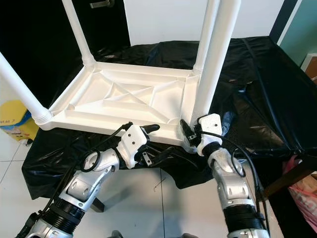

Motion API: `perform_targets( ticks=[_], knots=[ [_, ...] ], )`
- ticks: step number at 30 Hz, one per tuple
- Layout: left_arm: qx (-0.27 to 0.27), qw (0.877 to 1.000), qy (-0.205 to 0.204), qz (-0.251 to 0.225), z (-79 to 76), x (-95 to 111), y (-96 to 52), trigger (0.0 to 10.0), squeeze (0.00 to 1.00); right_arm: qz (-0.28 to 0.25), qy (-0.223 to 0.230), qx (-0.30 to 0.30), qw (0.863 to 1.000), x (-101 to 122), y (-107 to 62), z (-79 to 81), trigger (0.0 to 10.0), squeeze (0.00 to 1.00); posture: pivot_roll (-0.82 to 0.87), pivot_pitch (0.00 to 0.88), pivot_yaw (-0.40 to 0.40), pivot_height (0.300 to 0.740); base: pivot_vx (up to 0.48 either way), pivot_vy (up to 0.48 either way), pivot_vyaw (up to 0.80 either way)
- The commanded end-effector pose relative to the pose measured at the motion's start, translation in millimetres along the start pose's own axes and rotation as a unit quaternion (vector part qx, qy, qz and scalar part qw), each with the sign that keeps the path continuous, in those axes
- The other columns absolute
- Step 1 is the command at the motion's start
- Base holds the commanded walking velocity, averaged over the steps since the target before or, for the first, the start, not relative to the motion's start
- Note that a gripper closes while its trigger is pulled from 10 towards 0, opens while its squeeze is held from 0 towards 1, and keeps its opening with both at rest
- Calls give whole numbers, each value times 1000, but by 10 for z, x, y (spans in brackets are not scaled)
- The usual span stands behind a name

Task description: Building children table

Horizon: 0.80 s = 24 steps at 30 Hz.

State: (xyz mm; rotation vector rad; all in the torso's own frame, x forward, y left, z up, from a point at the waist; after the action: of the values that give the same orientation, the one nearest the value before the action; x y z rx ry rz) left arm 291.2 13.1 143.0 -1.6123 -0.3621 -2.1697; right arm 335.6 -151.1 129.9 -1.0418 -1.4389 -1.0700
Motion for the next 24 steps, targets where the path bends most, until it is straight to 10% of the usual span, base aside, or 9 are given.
perform_targets(
  ticks=[1, 9, 24],
  knots=[
    [-6, 1000, 2, 1, -23, 11, 8, 10000, 0, 56, 0, -43, 998, -253, -93, -79, 10000, 0, -45, 75, 18, 740, 0, 0, 0],
    [1, 1000, 0, 1, -21, 9, 2, 10000, 0, 69, 32, -163, 984, -318, -159, 0, 10000, 0, -33, 75, 4, 740, 0, 0, 0],
    [-4, 1000, 1, 0, -28, 13, 2, 10000, 0, 57, 31, -173, 983, -229, -144, 134, 10000, 0, -40, 69, 16, 740, 0, 0, 0]
  ],
)
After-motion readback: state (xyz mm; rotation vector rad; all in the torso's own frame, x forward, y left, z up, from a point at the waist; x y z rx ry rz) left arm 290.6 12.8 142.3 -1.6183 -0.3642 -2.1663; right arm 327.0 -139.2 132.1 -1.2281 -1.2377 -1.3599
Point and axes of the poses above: a point about 5 cm out from each wrist's last joint towards the gripper, its own y axis pointing out of the wrist towards the gripper, its own x axis along the axis of the wrist's last joint, z = x × y, the point moved 4 cm from there along y, pointing out of the wrist towards the gripper
